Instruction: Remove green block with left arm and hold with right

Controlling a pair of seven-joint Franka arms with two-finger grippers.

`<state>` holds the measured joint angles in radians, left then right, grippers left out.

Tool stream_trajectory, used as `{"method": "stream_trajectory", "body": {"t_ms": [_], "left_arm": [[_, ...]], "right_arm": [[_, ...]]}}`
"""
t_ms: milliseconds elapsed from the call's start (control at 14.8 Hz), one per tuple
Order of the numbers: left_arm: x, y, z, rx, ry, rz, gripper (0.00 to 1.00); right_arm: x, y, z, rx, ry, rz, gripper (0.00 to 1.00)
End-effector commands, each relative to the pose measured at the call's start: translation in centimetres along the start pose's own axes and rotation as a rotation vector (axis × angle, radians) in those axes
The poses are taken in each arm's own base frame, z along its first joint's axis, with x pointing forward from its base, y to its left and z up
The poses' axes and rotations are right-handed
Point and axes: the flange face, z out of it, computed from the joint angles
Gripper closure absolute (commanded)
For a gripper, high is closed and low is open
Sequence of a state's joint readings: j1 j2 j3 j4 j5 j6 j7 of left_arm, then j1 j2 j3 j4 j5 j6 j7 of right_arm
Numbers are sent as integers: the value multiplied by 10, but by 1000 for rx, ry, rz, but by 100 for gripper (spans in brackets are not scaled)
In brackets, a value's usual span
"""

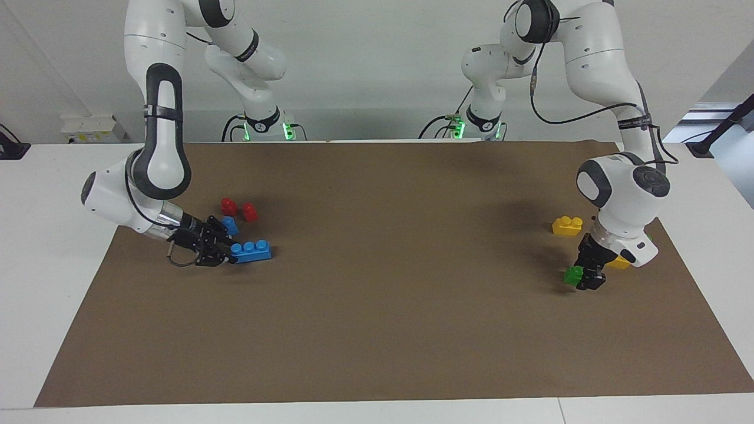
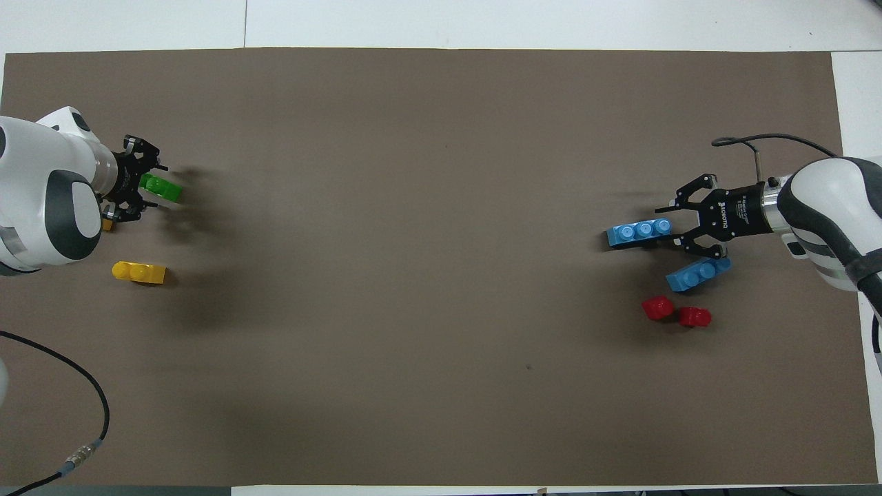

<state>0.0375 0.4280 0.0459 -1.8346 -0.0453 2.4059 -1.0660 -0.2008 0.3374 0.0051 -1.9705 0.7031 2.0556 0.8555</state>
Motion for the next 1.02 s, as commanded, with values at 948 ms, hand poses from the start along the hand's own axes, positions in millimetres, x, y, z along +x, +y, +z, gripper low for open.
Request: {"method": "stream_trajectory", "body": {"t_ms": [948], "left_arm": [[-16,-3,-175,28,-96,864,0]], "right_arm": [[-246,10,-179,-251,332,-851,0]]}}
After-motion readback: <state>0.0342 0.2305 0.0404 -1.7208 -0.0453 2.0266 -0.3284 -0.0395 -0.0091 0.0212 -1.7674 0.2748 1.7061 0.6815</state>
